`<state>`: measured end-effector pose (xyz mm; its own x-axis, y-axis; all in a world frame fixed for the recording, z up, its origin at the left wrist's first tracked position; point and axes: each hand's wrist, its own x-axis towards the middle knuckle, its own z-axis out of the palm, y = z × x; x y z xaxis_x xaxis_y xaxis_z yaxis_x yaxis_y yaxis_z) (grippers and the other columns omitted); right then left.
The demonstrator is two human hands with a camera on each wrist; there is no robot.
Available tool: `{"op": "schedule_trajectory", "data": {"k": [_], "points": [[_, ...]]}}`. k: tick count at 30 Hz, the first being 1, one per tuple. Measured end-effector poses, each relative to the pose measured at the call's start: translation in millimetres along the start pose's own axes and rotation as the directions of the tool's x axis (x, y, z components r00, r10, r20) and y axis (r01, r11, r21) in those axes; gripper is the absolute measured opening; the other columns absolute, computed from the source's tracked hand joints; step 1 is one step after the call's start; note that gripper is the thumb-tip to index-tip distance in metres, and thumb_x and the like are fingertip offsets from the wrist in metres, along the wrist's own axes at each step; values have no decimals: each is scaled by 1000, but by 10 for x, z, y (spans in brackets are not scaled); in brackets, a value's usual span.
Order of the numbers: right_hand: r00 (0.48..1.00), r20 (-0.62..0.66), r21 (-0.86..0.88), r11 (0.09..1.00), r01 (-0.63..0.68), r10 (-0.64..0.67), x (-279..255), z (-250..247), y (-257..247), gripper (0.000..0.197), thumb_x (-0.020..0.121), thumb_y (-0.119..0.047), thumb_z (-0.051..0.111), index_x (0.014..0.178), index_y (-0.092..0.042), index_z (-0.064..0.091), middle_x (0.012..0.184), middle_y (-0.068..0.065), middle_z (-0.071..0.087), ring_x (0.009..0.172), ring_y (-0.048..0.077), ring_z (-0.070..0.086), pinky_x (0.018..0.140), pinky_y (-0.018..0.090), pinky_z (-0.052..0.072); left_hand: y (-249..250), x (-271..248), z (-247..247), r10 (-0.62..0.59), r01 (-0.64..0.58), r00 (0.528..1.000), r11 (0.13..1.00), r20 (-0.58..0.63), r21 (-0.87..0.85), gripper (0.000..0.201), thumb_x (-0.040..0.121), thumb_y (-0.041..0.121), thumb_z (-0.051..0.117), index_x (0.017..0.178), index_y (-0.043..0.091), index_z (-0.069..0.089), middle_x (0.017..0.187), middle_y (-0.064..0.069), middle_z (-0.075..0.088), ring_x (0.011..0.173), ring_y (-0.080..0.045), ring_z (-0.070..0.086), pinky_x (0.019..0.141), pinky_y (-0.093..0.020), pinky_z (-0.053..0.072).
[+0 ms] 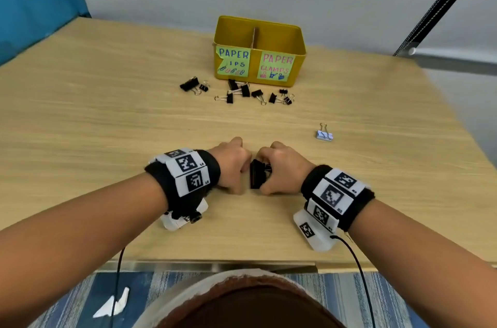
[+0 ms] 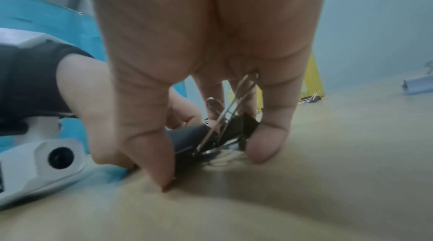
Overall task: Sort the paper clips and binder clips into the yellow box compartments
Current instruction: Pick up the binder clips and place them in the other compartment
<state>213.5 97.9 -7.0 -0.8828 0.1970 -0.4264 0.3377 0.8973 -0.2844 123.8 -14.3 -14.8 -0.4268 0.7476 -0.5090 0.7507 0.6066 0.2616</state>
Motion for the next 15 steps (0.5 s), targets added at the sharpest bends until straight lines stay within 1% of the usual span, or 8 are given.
{"op": "schedule_trajectory", "data": {"k": [2, 5, 7, 9, 11, 13, 14, 15], "points": [[999, -22, 44, 999, -27, 28, 138, -116, 53, 62, 66, -31, 75, 122, -14, 54, 113, 8, 53, 97, 20, 51, 84, 30, 48, -80, 111, -120, -21, 21, 1000, 998, -6, -64, 34, 64, 15, 74, 91, 17, 54, 109, -4, 39, 83, -21, 50, 73, -37, 53], [996, -39, 157, 985, -76, 83, 338, -375, 154, 60, 69, -27, 73, 125, -15, 54, 121, 7, 60, 95, 15, 49, 82, 25, 46, -173, 254, -370, -32, 26, 998, 992, -50, -126, 31, 65, 16, 75, 87, 19, 54, 103, -1, 38, 82, -22, 51, 71, -34, 51], [992, -61, 273, 958, -91, 112, 480, -620, 214, 56, 70, -23, 73, 123, -13, 56, 110, 5, 63, 90, 17, 55, 79, 29, 51, -206, 342, -620, -6, -12, 995, 985, -103, -171, 30, 66, 14, 74, 88, 18, 54, 101, -3, 45, 75, -18, 50, 63, -29, 47], [984, -110, 452, 889, -74, 137, 632, -926, 247, 51, 68, -16, 75, 117, -11, 59, 91, 1, 62, 81, 18, 59, 78, 36, 58, -214, 431, -944, 26, -69, 984, 969, -179, -237, 28, 68, 12, 72, 88, 18, 54, 96, -6, 55, 64, -14, 48, 54, -25, 40], [965, -196, 582, 813, -27, 172, 799, -1261, 268, 44, 67, -11, 76, 108, -12, 61, 81, 0, 58, 74, 17, 59, 74, 39, 58, -192, 531, -1297, 42, -132, 959, 942, -282, -309, 26, 71, 11, 70, 91, 18, 55, 95, -6, 58, 62, -13, 47, 52, -21, 39], [933, -294, 633, 774, 28, 207, 955, -1587, 264, 36, 68, -10, 75, 102, -15, 62, 79, 1, 57, 69, 14, 57, 64, 33, 57, -151, 658, -1621, 34, -202, 927, 884, -374, -421, 25, 73, 8, 69, 93, 16, 55, 88, -4, 57, 60, -11, 46, 47, -11, 37], [912, -343, 642, 765, 51, 227, 1020, -1722, 253, 33, 68, -11, 75, 98, -17, 63, 80, 2, 57, 69, 14, 57, 62, 30, 55, -131, 733, -1748, 10, -230, 911, 843, -413, -487, 25, 73, 7, 69, 91, 16, 55, 83, -3, 56, 60, -12, 46, 46, -8, 36], [887, -389, 645, 761, 69, 250, 1092, -1844, 249, 31, 68, -12, 74, 95, -19, 62, 82, 3, 57, 72, 15, 56, 62, 30, 54, -117, 828, -1854, -30, -249, 895, 793, -444, -556, 26, 69, 7, 71, 88, 16, 55, 78, -2, 56, 62, -13, 47, 50, -9, 39]]}}
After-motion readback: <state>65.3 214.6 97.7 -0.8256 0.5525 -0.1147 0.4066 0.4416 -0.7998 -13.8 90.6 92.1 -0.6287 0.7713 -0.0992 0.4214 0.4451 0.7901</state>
